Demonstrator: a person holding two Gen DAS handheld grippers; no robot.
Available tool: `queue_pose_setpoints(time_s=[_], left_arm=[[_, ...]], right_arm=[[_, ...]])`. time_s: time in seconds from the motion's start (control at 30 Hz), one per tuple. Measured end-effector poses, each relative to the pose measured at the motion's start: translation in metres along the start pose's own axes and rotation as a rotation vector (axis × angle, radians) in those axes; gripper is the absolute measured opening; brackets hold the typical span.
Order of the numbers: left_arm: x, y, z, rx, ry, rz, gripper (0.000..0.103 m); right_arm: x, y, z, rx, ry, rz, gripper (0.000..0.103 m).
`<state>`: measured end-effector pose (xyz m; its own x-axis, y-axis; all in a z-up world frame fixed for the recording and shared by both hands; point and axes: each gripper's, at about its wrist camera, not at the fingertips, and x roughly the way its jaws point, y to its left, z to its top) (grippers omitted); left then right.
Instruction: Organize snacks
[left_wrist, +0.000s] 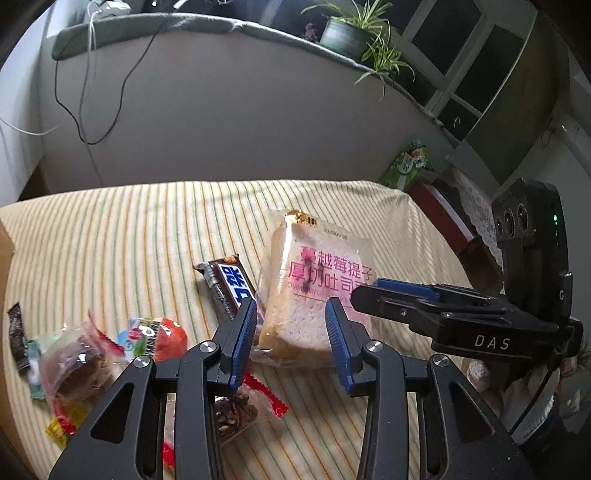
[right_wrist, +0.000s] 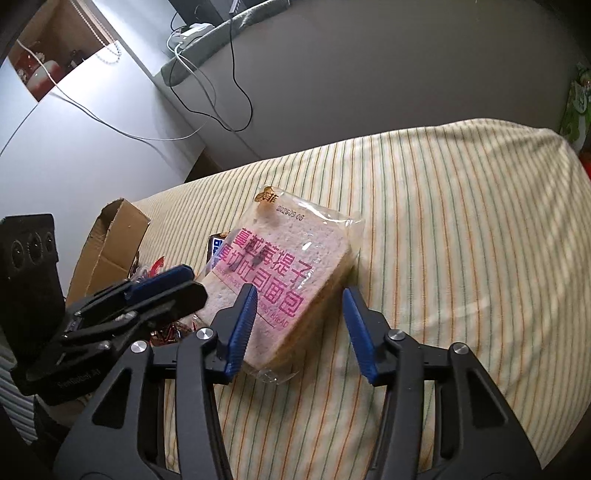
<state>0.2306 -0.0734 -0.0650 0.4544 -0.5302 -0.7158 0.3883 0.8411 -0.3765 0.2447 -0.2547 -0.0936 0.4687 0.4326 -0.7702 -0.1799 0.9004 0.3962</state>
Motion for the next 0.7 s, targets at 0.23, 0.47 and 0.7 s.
queue_pose_setpoints(time_s=[0.23,0.47,0.7], left_arm=[[0.01,-0.007,0.001,0.02,0.024,-0.001,0.036],[0.01,-0.021,-0.002,0.06,0.015,0.007,0.036],[-0.005,-0.024,-0.007,0.07,-0.007,0.014,0.036]], right_arm=[[0.008,0.003,0.004,0.01,0.015,0.023,0.05],[0.007,0.01,0.006,-0.002,0.015,0.013,0.048],[-0.001,0.018,0.004,-0.021,0.01,0.013,0.046]])
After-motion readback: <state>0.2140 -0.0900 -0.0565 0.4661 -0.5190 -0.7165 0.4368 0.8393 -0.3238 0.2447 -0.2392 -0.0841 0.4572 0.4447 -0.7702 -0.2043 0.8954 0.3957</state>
